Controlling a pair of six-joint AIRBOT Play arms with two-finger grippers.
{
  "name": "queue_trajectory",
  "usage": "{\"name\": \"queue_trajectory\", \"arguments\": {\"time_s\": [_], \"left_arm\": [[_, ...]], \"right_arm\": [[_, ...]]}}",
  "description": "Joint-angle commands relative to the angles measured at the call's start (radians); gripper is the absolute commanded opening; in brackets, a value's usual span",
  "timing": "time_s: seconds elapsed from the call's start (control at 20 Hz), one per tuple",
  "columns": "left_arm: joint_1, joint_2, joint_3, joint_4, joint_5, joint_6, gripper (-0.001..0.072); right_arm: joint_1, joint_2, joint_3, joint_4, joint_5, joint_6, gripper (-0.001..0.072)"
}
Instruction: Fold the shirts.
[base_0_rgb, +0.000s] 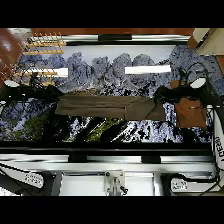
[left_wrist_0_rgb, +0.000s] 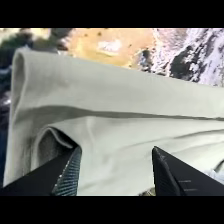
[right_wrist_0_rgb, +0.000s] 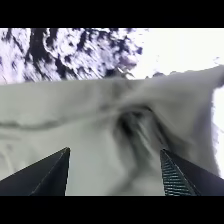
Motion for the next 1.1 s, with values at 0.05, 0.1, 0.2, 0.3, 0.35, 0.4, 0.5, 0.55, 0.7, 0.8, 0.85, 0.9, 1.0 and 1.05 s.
{"name": "queue_trajectory", "arguments": {"time_s": [0.05,0.1,0.2,0.3,0.35,0.4,0.5,0.55,0.7,0.8,0.85,0.9,1.0,1.05], "left_arm": [[0.014,0.039,0.077,-0.006,-0.116,0.013,0.0532],[0.008,0.054,0.077,-0.006,-0.116,0.013,0.0532],[-0.013,0.087,0.077,-0.006,-0.125,0.013,0.0532],[-0.04,0.117,0.077,-0.006,-0.132,0.013,0.0531],[-0.055,0.13,0.077,-0.006,-0.132,0.013,0.0531],[-0.071,0.142,0.077,-0.006,-0.132,0.013,0.0531],[-0.113,0.166,0.077,-0.006,-0.132,0.014,0.0531],[-0.136,0.175,0.077,-0.006,-0.131,0.018,0.0531],[-0.221,0.18,0.077,-0.006,-0.13,0.02,0.0521],[-0.282,0.175,0.077,-0.006,-0.116,0.02,0.0432],[-0.314,0.173,0.077,-0.006,-0.098,0.02,0.0432],[-0.352,0.166,0.077,-0.006,-0.072,0.02,0.0359],[-0.434,0.138,0.076,-0.006,-0.017,0.019,0.0055],[-0.478,0.118,0.076,-0.006,0.009,0.02,0.0035]], "right_arm": [[-0.092,-0.025,0.006,-0.067,0.219,-0.016,0.0674],[-0.095,-0.055,0.006,-0.047,0.231,-0.019,0.0674],[-0.092,-0.106,0.006,0.023,0.221,-0.047,0.0674],[-0.086,-0.148,0.006,0.082,0.191,-0.051,0.0674],[-0.084,-0.164,0.006,0.094,0.179,-0.051,0.0674],[-0.076,-0.18,0.006,0.096,0.167,-0.05,0.0673],[-0.051,-0.208,0.006,0.089,0.145,-0.043,0.0673],[-0.035,-0.219,0.006,0.089,0.132,-0.032,0.0673],[0.02,-0.234,0.006,0.088,0.119,-0.024,0.055],[0.039,-0.227,0.02,0.093,0.153,-0.023,0.0071],[0.039,-0.212,0.034,0.093,0.188,-0.023,0.0081],[0.037,-0.186,0.048,0.092,0.221,-0.024,0.0077],[0.032,-0.109,0.081,0.093,0.284,-0.008,0.0077],[0.032,-0.062,0.098,0.092,0.316,0.024,0.0077]]}}
